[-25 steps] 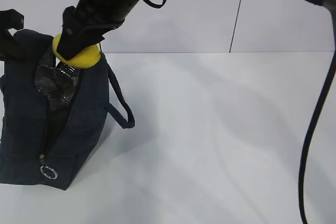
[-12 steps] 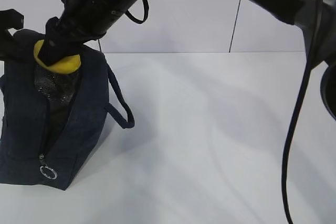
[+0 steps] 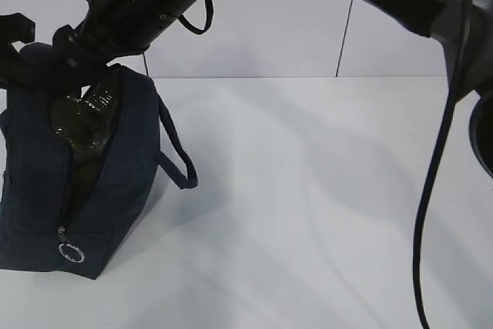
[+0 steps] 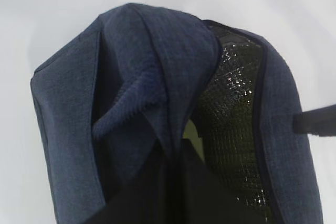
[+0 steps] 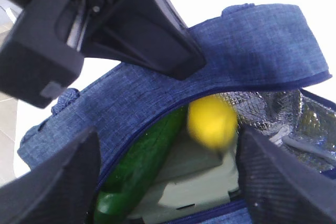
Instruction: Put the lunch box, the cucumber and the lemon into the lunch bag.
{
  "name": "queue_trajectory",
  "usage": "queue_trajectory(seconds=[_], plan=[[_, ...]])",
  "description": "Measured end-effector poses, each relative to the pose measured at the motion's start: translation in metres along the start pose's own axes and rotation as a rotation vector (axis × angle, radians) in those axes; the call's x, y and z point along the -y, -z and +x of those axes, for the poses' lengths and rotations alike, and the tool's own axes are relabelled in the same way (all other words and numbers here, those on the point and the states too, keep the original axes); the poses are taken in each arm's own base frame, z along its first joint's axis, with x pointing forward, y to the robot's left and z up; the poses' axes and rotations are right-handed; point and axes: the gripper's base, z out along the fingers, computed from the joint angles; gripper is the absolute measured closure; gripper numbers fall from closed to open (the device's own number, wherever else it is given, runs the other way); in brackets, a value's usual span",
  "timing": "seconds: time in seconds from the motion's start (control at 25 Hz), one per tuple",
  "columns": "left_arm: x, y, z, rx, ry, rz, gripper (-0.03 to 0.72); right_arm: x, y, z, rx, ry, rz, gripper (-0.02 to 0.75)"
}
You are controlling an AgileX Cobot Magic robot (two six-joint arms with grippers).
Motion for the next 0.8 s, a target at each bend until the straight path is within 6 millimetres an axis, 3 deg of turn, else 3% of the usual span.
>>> queue_trajectory(seconds=[0.16, 0.44, 0.8], plan=[[0.0, 0.0, 0.0, 0.0, 0.0, 0.0, 0.694, 0.004, 0.001, 0.005, -0.063, 0.003, 0.049, 0.133], [0.0, 0.0, 0.0, 0.0, 0.0, 0.0, 0.694, 0.016, 0.006, 0.021, -0.222, -0.179, 0.194, 0.153], [0.0, 0.0, 0.0, 0.0, 0.0, 0.0, 0.694, 0.042, 0.029, 0.031, -0.119, -0.462, 0.142, 0.155]])
